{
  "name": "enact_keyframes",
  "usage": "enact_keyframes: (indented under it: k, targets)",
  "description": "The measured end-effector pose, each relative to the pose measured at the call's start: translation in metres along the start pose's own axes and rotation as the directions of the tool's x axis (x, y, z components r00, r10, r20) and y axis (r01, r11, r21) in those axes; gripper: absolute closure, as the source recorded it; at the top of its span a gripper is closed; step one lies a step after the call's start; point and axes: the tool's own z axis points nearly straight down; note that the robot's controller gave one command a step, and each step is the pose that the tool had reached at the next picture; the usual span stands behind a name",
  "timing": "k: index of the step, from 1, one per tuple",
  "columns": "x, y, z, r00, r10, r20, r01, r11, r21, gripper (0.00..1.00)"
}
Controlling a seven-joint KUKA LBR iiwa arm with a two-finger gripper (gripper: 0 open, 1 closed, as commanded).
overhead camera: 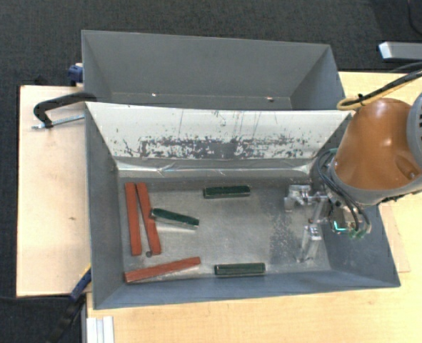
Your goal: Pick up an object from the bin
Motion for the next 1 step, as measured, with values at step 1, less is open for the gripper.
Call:
enact_keyframes:
  k: [1]
  targets:
    - [-0.0036,0.0021,-0.0032,1.0,-0.008,0.009,0.008,1.0,0.002,0.0]
